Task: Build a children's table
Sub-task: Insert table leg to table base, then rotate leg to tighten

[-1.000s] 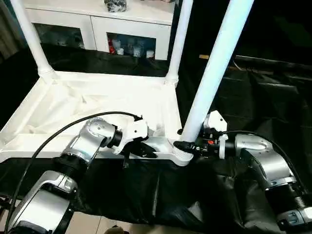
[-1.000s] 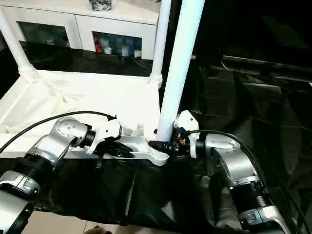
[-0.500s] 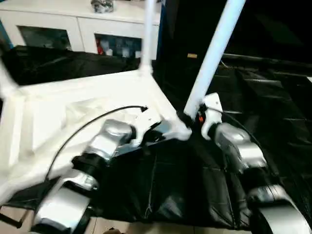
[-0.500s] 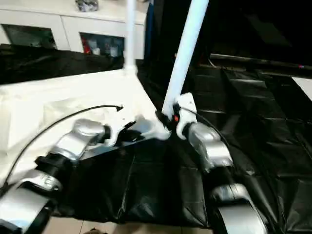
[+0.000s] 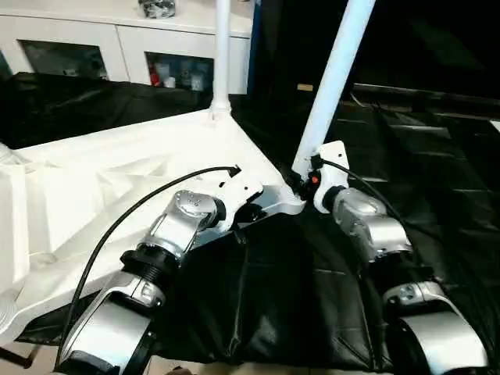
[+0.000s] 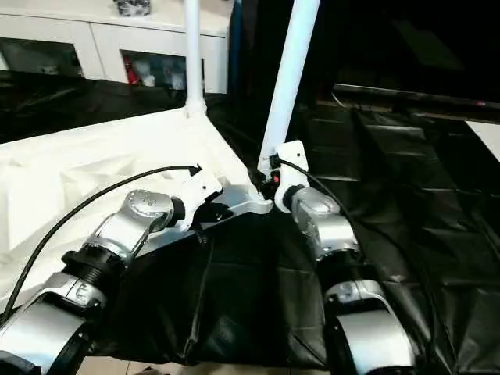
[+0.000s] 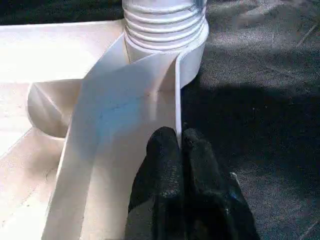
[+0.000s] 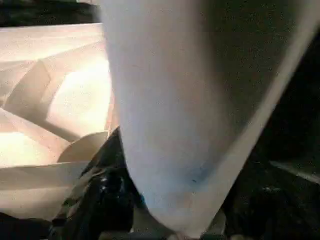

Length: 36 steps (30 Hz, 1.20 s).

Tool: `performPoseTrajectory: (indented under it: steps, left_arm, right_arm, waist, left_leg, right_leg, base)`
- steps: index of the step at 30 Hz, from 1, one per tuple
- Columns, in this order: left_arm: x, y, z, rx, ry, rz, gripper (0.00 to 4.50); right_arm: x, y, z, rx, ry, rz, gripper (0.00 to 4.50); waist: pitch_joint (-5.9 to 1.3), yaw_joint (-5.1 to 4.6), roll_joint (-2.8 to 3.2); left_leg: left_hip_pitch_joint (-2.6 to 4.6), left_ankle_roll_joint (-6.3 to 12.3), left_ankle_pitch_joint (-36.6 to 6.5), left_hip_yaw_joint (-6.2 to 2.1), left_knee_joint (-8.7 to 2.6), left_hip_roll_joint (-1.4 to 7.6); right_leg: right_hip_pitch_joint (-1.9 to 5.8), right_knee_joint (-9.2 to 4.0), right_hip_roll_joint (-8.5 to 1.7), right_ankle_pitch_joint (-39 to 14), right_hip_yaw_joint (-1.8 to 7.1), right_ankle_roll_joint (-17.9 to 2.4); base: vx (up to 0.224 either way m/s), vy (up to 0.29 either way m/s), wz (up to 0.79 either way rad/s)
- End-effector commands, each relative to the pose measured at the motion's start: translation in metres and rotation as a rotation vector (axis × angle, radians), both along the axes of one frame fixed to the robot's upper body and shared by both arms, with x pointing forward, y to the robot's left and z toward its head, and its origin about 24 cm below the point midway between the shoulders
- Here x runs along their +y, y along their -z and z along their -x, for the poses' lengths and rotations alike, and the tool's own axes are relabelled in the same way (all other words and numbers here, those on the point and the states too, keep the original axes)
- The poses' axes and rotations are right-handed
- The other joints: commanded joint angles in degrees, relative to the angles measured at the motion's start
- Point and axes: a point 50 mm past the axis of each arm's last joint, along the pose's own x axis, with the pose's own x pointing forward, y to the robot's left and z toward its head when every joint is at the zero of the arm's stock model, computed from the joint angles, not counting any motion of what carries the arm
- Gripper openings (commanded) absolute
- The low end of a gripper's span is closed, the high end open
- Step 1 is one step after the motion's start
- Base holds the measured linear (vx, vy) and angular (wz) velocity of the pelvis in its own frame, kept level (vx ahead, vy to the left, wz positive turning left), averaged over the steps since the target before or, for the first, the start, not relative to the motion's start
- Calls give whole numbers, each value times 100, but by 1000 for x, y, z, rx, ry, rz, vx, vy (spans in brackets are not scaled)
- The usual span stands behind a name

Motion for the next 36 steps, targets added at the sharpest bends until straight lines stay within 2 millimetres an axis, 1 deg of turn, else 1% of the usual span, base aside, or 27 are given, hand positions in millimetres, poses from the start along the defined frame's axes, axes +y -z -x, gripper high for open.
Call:
performPoseTrajectory:
  steps: [1,2,4,5,6,7,8,9,10,11,12,13,15,16,18,19,20,21,22,23,24,26,27,28,29,31,36]
  left_arm:
    - [-24,-19,1,-73,94,71,0]
    - [-22,-20,1,-79,106,79,0]
    - [-20,-21,1,-86,125,81,0]
    - [-19,-22,2,-100,158,80,0]
    - [-18,-23,3,-103,170,79,0]
    - [-17,-25,5,-114,209,86,0]
    - [-16,-25,5,-116,224,92,0]
    - [-15,-26,6,-112,243,100,0]
    - [-13,-27,8,-105,260,100,0]
    - [-12,-26,8,-98,271,98,0]
    - [-10,-26,10,-98,302,90,0]
    - [-8,-26,11,-96,319,85,0]
    - [-5,-25,12,-92,342,76,0]
    - [-4,-24,13,-90,356,71,0]
    - [1,-23,16,-74,406,67,0]
    - [2,-23,17,-69,415,66,0]
    - [4,-23,18,-64,437,61,0]
    - [6,-23,19,-59,462,57,0]
    - [6,-23,19,-59,462,57,0]
    - [8,-23,20,-49,480,57,0]
    - [10,-23,22,-42,504,55,0]
    - [12,-23,24,-31,525,52,0]
    - [15,-22,25,-17,549,44,0]
    - [15,-22,25,-17,549,44,0]
    - [16,-22,26,-13,558,42,0]
    - [17,-21,27,-6,568,43,0]
    - [19,-20,27,7,575,47,0]
  right_arm:
    - [16,40,22,199,-82,-23,266]
    - [16,35,21,177,-109,-38,293]
    - [15,32,21,159,-133,-49,301]
    - [13,29,21,142,-155,-54,313]
    - [12,27,21,136,-163,-57,313]
    - [10,23,23,111,-200,-55,325]
    - [9,22,24,100,-220,-50,338]
    - [7,20,26,87,-247,-37,346]
    - [6,19,28,73,-280,-23,346]
    - [5,18,30,65,-303,-13,359]
    - [2,17,34,53,-353,7,359]
    - [-1,16,37,48,-383,18,359]
    - [-4,16,41,46,-427,33,359]
    - [-7,15,44,46,-451,40,359]
    - [-14,15,53,44,-552,80,359]
    - [-16,15,55,44,-574,88,359]
    - [-19,14,59,41,-616,102,359]
    - [-21,12,63,40,-663,111,359]
    - [-21,12,63,40,-663,111,359]
    - [-23,9,66,45,-697,112,359]
    - [-25,7,69,47,-729,115,359]
    - [-27,5,71,50,-755,128,359]
    - [-29,4,72,52,-776,144,359]
    - [-29,4,72,52,-776,144,359]
    - [-29,3,73,56,-788,146,343]
    - [-28,3,74,65,-811,137,333]
    - [-28,7,80,92,-839,132,295]
  waist:
    - [-258,15,78]
    - [-268,9,70]
    - [-273,14,73]
    - [-286,35,58]
    - [-294,47,66]
    - [-317,49,62]
    - [-339,73,44]
    - [-342,88,57]
    - [-344,98,46]
    - [-339,135,48]
    - [-334,136,60]
    - [-324,162,59]
    - [-312,179,79]
    - [-304,187,71]
    - [-291,226,82]
    - [-289,252,77]
    - [-294,249,90]
    - [-292,259,80]
    - [-294,282,80]
    - [-299,285,87]
    - [-296,289,78]
    - [-304,305,92]
    - [-304,306,118]
    - [-302,301,110]
    - [-306,300,99]
    - [-307,304,106]
    - [-323,335,98]
  left_leg:
    - [117,-208,-1833,-175,-491,390]
    - [79,-158,-1630,-167,-489,387]
    - [88,-87,-1486,-144,-469,381]
    - [75,-1,-1336,-135,-447,372]
    - [73,39,-1226,-129,-436,373]
    - [66,128,-964,-120,-410,367]
    - [57,277,-654,-103,-368,361]
    - [49,348,-507,-105,-358,361]
    - [52,492,-321,-83,-335,350]
    - [61,562,-319,-73,-330,360]
    - [61,571,-346,-73,-332,359]
    - [74,558,-451,-72,-338,371]
    - [84,484,-607,-71,-358,385]
    - [94,419,-711,-66,-364,391]
    - [104,353,-805,-67,-370,400]
    - [107,330,-805,-63,-370,400]
    - [93,319,-784,-64,-371,397]
    - [96,314,-783,-66,-369,396]
    - [105,343,-752,-54,-354,399]
    - [97,362,-701,-58,-354,401]
    - [93,367,-688,-57,-353,398]
    - [94,388,-679,-53,-343,409]
    - [94,374,-694,-61,-342,411]
    - [93,366,-723,-55,-343,407]
    - [90,340,-743,-55,-341,402]
    - [96,306,-772,-59,-342,405]
    - [96,362,-609,-52,-314,397]
  right_leg:
    - [72,-505,-460,-1227,274,-1149]
    - [109,-462,-444,-844,265,-1216]
    - [110,-442,-445,-571,271,-1280]
    - [144,-434,-454,-378,275,-1293]
    - [151,-417,-459,-225,279,-1308]
    - [175,-370,-458,141,273,-1372]
    - [201,-324,-451,610,271,-1412]
    - [207,-299,-450,840,267,-1438]
    - [198,-274,-430,1134,258,-1511]
    - [191,-279,-445,1135,257,-1549]
    - [186,-284,-443,1084,258,-1569]
    - [190,-305,-436,919,252,-1560]
    - [173,-319,-436,644,253,-1563]
    - [169,-327,-431,476,256,-1535]
    - [168,-352,-442,259,261,-1481]
    - [166,-346,-434,260,262,-1456]
    - [165,-327,-443,295,266,-1467]
    - [170,-339,-438,274,260,-1453]
    - [166,-327,-435,352,264,-1457]
    - [170,-311,-438,434,259,-1485]
    - [178,-314,-430,436,255,-1485]
    - [170,-294,-436,469,250,-1510]
    - [163,-290,-441,449,246,-1540]
    - [159,-301,-436,409,245,-1544]
    - [166,-298,-440,374,248,-1554]
    - [166,-297,-438,325,247,-1562]
    - [172,-265,-435,609,246,-1599]
  base:
    - [0,0,0]
    - [0,0,0]
    - [0,0,0]
    - [0,0,0]
    - [0,0,0]
    - [0,0,0]
    - [0,0,0]
    - [0,0,0]
    - [0,0,0]
    - [0,0,0]
    - [0,0,0]
    - [0,0,0]
    - [0,0,0]
    - [0,0,0]
    - [0,0,0]
    - [0,0,0]
    - [0,0,0]
    - [0,0,0]
    - [0,0,0]
    - [0,0,0]
    - [0,0,0]
    - [0,0,0]
    - [0,0,0]
    - [0,0,0]
    - [0,0,0]
    - [0,0,0]
    - [0,0,0]
